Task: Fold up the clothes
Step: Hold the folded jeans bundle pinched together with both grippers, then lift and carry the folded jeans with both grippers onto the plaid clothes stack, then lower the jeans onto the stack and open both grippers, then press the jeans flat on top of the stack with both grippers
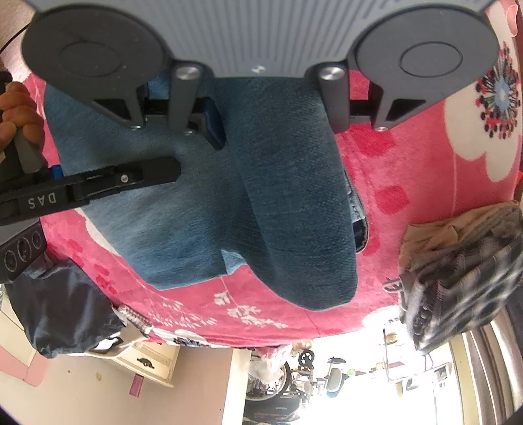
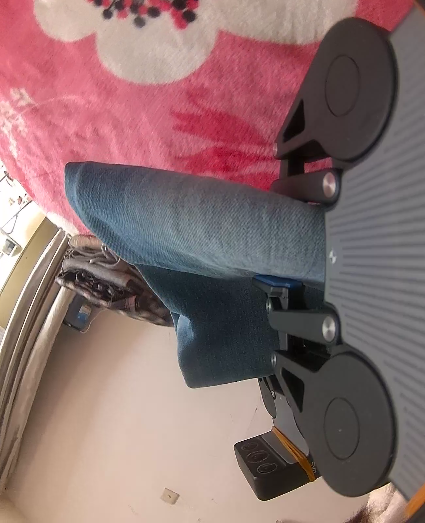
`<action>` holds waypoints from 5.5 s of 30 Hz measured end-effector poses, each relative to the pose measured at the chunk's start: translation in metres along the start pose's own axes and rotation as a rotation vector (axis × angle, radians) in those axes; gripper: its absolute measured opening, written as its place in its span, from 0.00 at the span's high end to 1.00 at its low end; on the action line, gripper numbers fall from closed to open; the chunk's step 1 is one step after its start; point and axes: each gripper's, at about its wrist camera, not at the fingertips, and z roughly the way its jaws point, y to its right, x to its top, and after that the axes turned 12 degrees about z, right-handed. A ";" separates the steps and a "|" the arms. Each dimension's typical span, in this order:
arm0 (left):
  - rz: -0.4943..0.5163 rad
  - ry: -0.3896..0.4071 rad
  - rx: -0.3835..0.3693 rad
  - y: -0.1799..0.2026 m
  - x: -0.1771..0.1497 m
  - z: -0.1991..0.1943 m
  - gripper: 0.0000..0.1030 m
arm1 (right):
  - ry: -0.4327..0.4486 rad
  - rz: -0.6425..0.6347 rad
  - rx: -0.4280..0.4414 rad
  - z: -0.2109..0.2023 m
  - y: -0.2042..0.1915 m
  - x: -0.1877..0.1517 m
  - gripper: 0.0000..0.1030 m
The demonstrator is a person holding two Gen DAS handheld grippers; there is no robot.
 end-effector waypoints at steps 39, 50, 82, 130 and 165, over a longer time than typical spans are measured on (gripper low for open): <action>-0.206 0.245 0.100 -0.273 0.122 -0.111 0.55 | -0.088 -0.150 0.126 0.155 -0.243 0.167 0.75; -0.326 0.220 0.096 -0.377 0.101 -0.083 0.54 | -0.131 -0.055 0.154 0.266 -0.254 0.190 0.75; -0.652 0.118 -0.233 -0.505 0.072 0.055 0.54 | -0.228 0.340 0.153 0.345 -0.144 0.225 0.75; -0.188 0.190 0.160 -0.408 0.063 0.036 0.36 | 0.110 -1.106 -0.169 0.288 -0.215 0.048 0.85; 0.112 0.183 0.304 -0.341 0.052 -0.001 0.29 | 0.188 -0.968 -0.111 0.230 -0.231 0.065 0.87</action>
